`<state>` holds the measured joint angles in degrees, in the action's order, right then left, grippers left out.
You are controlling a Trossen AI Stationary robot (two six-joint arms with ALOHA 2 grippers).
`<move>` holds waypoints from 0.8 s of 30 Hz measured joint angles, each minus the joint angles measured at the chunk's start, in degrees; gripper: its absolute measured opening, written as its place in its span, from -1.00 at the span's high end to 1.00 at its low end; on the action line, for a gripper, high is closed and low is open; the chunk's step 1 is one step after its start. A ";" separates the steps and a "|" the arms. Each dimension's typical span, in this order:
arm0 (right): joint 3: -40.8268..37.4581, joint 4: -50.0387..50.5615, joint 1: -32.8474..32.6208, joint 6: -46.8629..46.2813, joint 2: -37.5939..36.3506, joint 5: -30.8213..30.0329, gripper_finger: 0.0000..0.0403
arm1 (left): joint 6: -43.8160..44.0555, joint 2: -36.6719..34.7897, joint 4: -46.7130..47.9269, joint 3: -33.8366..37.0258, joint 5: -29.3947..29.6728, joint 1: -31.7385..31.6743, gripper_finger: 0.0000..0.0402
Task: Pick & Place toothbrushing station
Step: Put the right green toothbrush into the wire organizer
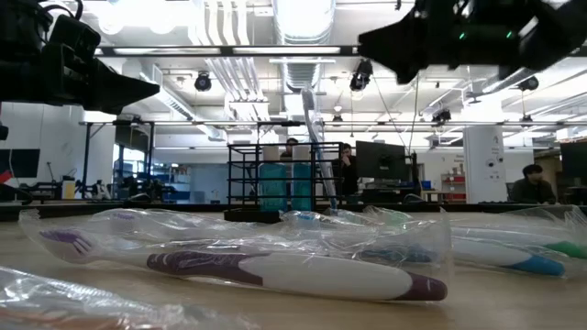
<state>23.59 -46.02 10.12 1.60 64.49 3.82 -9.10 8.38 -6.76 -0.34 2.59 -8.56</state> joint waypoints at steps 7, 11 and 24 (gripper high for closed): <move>3.36 26.93 -0.14 2.55 -19.03 -3.58 0.56 | 0.51 0.03 0.08 0.00 0.02 0.00 0.94; 4.91 41.19 -0.12 0.16 -26.45 -4.20 0.83 | 1.25 0.03 0.06 0.00 0.02 0.00 0.94; 13.65 68.69 -3.89 -13.48 -21.57 -3.93 0.94 | 1.64 0.00 -0.11 -0.01 0.02 0.00 0.94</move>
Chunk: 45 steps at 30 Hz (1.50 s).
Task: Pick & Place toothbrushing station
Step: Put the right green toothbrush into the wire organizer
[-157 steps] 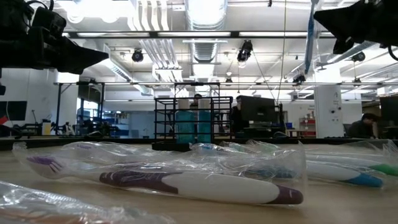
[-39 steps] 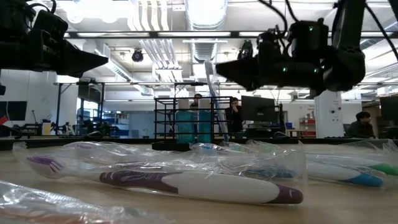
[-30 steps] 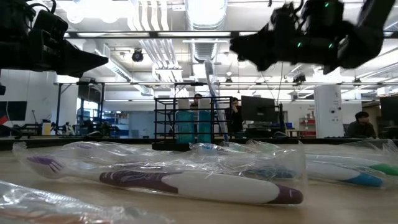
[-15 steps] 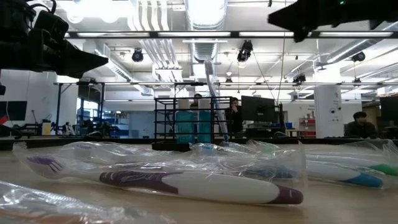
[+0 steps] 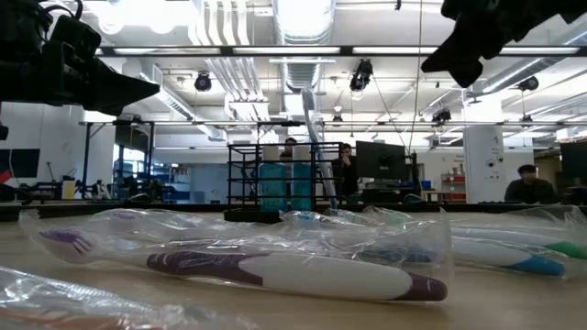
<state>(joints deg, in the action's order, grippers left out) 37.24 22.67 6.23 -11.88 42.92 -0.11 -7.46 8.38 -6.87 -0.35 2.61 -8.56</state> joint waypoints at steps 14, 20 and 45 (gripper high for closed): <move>16.73 10.49 -9.70 -6.59 25.78 0.06 0.94 | -0.17 0.00 0.04 -0.17 0.00 0.02 0.94; 22.66 14.84 -12.42 -9.40 37.32 0.06 0.94 | -0.20 0.00 0.07 -0.17 0.00 0.02 0.94; 40.64 25.16 -20.40 -37.31 64.53 4.86 0.04 | -1.56 -0.02 0.70 -0.23 -0.24 0.00 0.94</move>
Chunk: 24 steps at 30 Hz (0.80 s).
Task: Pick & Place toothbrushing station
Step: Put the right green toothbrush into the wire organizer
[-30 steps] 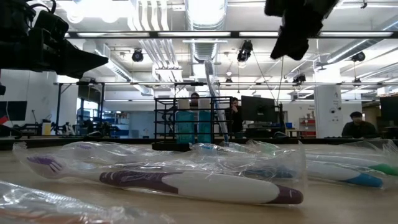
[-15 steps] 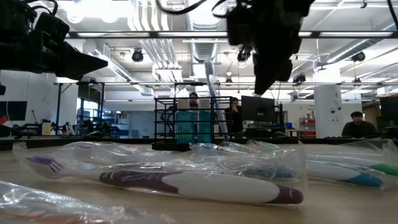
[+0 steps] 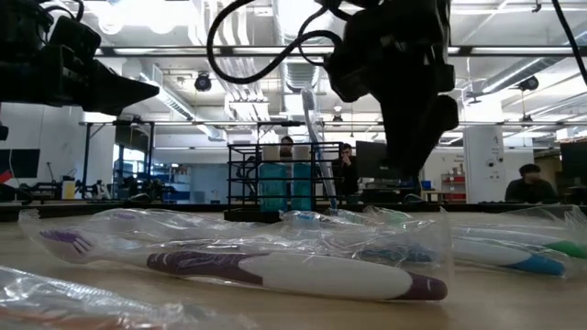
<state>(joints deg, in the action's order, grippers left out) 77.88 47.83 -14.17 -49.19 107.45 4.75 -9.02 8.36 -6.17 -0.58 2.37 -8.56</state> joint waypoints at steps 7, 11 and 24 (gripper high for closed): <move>-3.61 -2.82 -0.88 -3.32 0.56 0.01 0.02 | 0.00 0.02 -0.31 0.00 -0.02 0.01 0.94; -4.90 -4.58 -1.86 -4.63 0.53 -0.37 0.04 | 0.00 0.02 -0.29 0.00 -0.02 0.00 0.94; -10.58 -11.50 -2.21 -5.95 0.51 -2.38 0.11 | 0.00 0.02 -0.29 -0.02 -0.02 0.02 0.94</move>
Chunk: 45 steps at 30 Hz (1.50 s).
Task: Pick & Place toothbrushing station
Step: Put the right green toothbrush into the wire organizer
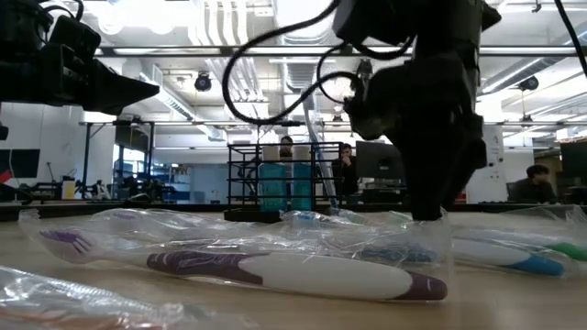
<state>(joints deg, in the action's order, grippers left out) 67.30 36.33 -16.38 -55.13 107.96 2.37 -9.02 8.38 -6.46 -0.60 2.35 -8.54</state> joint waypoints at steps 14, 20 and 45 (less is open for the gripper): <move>-4.73 -5.50 0.02 1.86 -0.56 -0.22 0.40 | 0.00 0.00 0.00 0.00 0.02 0.01 0.94; -3.09 -1.70 0.15 6.83 -0.67 -1.53 0.85 | 0.00 0.00 -0.02 0.00 0.02 -0.02 0.94; -7.54 -32.25 0.59 46.12 -32.79 -22.11 0.94 | 4.74 -0.13 -11.70 -0.18 -1.46 0.01 0.94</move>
<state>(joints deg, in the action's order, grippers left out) 59.76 4.09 -15.79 -9.01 75.17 -19.74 -4.28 8.25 -18.16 -0.78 0.89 -8.54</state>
